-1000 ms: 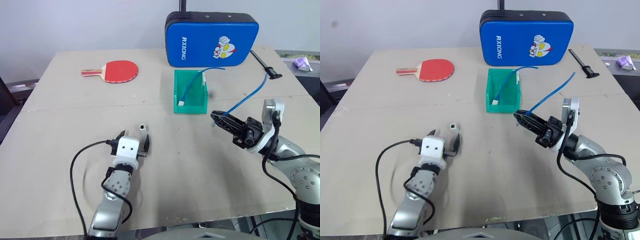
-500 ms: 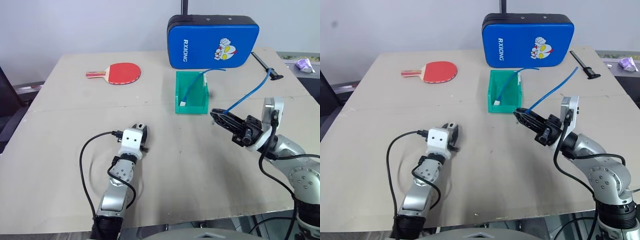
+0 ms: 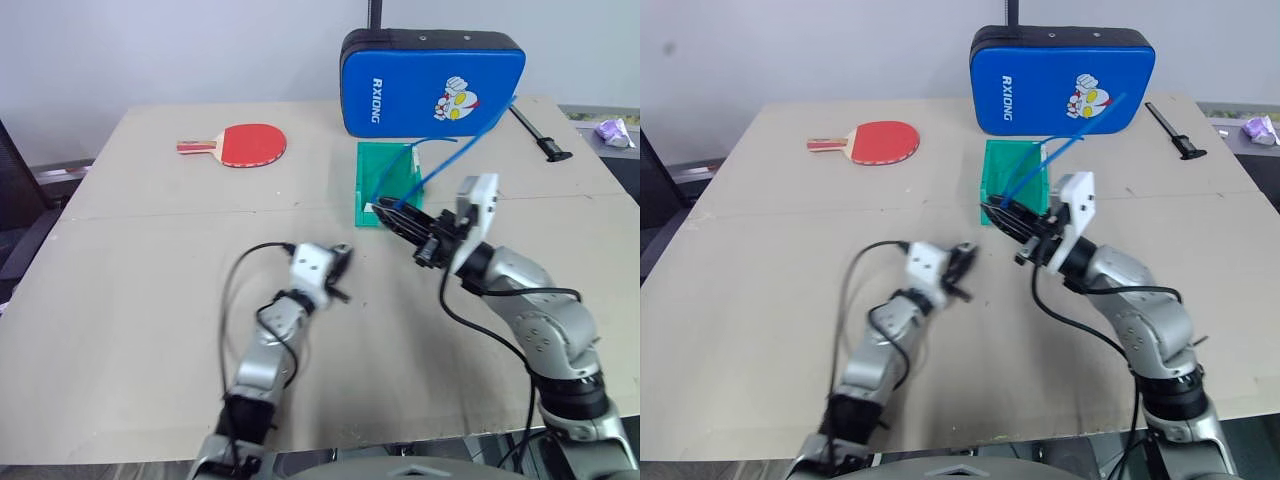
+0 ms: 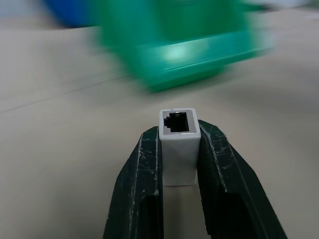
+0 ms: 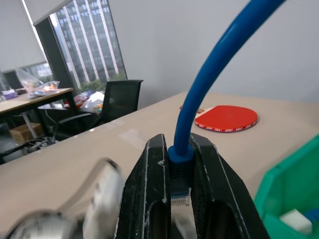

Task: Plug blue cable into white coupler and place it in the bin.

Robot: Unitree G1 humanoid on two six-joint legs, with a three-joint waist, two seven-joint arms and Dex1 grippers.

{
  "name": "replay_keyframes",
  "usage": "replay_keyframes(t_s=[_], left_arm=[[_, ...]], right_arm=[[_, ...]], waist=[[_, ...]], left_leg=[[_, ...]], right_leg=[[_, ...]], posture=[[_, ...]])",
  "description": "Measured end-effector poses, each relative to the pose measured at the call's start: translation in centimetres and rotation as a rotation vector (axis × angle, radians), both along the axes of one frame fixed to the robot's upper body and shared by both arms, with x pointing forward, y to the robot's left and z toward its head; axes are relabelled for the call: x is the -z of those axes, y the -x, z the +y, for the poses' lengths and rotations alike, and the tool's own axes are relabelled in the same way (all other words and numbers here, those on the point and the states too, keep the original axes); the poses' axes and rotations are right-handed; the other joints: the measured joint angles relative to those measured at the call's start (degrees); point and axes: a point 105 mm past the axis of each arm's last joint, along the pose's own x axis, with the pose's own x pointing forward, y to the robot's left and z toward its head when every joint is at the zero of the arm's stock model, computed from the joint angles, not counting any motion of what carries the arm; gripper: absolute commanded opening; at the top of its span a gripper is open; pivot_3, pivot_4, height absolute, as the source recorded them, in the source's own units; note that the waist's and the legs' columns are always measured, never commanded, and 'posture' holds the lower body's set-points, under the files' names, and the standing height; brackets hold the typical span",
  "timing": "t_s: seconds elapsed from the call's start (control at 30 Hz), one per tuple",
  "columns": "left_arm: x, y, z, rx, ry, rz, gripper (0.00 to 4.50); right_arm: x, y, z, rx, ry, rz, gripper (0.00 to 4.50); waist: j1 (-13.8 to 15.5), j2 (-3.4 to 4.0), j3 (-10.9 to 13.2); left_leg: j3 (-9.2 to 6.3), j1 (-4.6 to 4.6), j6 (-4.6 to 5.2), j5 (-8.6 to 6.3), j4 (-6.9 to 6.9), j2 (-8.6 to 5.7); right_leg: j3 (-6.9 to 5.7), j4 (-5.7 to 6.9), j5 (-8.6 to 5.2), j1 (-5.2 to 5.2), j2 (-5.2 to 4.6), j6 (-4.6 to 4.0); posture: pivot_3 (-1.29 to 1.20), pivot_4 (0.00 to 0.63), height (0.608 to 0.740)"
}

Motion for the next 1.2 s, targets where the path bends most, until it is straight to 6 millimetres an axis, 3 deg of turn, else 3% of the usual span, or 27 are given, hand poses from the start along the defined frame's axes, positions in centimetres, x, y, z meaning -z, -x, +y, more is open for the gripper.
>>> replay_keyframes(t_s=[0.07, 0.23, 0.53, 0.97, 1.2], left_arm=[[-1.0, -0.3, -1.3, 0.056, 0.008, -0.036, 0.34], [-3.3, -0.7, -2.3, 0.080, 0.046, -0.124, 0.34], [-5.1, -0.8, -1.6, 0.038, 0.078, -0.215, 0.34], [-5.4, -0.7, -1.5, 0.026, 0.081, -0.231, 0.34], [-4.6, -0.5, -1.7, 0.042, 0.032, -0.219, 0.34]], right_arm=[[0.8, -0.8, 0.4, 0.042, 0.049, -0.019, 0.15], [1.0, -2.6, 0.0, 0.160, 0.075, -0.063, 0.15], [2.5, -3.1, -0.5, 0.201, 0.107, -0.036, 0.15], [2.7, -3.7, -1.0, 0.242, 0.132, -0.078, 0.15], [3.7, -3.6, -1.0, 0.231, 0.321, -0.147, 0.15]], waist=[[-0.82, -0.03, 0.02], [-1.23, -0.03, 0.02], [-1.05, -0.03, 0.02], [-1.04, -0.03, 0.02], [-1.04, -0.03, 0.02]], left_leg=[[-0.03, -0.16, -0.21, 0.12, -0.02, 0.01], [-0.13, -0.54, -0.31, 0.17, -0.07, 0.07], [-0.06, -0.64, -0.20, 0.11, 0.05, 0.08], [-0.05, -0.63, -0.29, 0.16, 0.06, 0.03], [-0.06, -0.63, -0.29, 0.16, 0.06, -0.03]], right_leg=[[-0.02, -0.03, 0.00, -0.17, 0.03, 0.01], [0.03, -0.06, 0.00, -0.62, 0.08, 0.03], [0.21, -0.05, 0.15, -0.70, 0.05, 0.26], [0.25, -0.04, 0.15, -0.71, 0.10, 0.27], [0.25, -0.04, 0.15, -0.71, 0.12, 0.27]], posture=[[0.00, 0.150, 0.740], [0.00, 0.150, 0.740], [0.00, 0.150, 0.740], [0.00, 0.150, 0.740], [0.00, 0.150, 0.740]])
